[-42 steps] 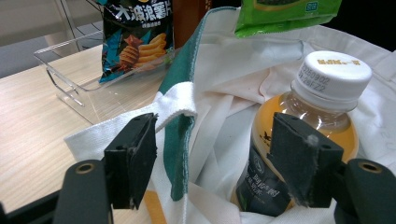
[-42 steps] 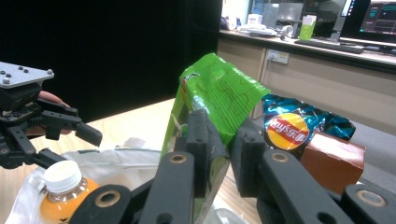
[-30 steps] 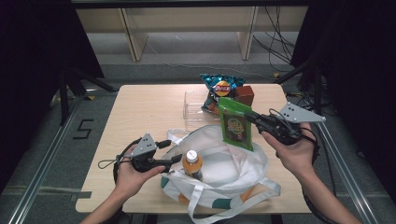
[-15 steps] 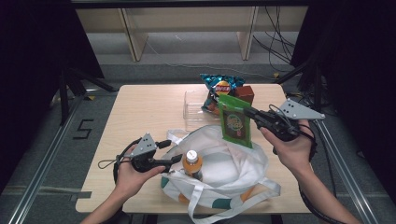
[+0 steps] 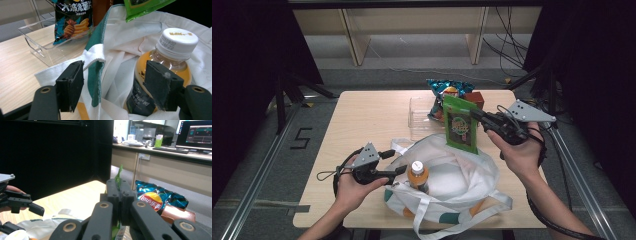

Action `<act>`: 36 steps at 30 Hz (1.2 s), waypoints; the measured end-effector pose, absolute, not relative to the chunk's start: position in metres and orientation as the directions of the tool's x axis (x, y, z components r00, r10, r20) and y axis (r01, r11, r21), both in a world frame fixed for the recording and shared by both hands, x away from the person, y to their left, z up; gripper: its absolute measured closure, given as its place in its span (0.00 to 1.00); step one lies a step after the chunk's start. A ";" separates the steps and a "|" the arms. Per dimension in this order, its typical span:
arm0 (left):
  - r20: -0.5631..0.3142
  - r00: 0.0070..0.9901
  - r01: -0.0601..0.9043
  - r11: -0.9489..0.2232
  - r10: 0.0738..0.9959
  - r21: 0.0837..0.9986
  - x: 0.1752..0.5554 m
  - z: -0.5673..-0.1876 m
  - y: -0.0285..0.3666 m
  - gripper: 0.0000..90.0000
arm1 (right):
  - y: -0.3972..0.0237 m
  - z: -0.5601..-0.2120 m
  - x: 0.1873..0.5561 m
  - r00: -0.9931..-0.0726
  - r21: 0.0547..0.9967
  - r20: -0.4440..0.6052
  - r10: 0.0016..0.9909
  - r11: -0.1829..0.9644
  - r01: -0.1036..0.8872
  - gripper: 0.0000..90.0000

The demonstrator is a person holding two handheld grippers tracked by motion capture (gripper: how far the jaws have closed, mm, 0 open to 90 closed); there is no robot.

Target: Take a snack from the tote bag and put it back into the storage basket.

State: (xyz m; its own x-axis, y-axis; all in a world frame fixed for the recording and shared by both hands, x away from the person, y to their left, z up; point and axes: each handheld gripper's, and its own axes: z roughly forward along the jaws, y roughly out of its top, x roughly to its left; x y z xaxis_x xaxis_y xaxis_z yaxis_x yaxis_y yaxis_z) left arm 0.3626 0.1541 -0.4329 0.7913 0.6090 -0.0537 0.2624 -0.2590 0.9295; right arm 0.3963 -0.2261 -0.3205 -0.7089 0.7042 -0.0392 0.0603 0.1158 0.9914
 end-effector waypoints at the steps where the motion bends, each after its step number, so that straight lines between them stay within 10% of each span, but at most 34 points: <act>1: -0.055 0.792 0.263 -0.258 0.609 0.930 0.363 -0.433 0.154 0.35 | -0.226 -0.320 0.397 -0.712 0.991 -0.032 0.701 0.117 0.071 1.00; 36: -0.051 0.796 0.259 -0.264 0.603 0.929 0.364 -0.433 0.154 0.35 | -0.219 -0.302 0.416 -0.698 0.996 -0.012 0.716 0.073 0.057 1.00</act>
State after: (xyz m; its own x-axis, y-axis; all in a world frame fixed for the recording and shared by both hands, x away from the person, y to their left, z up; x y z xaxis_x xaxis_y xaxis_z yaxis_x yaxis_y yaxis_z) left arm 0.3636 0.1543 -0.4334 0.7958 0.6035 -0.0507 0.2593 -0.2640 0.9290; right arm 0.4158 -0.2185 -0.3019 -0.6984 0.7156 -0.0123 0.0573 0.0730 0.9957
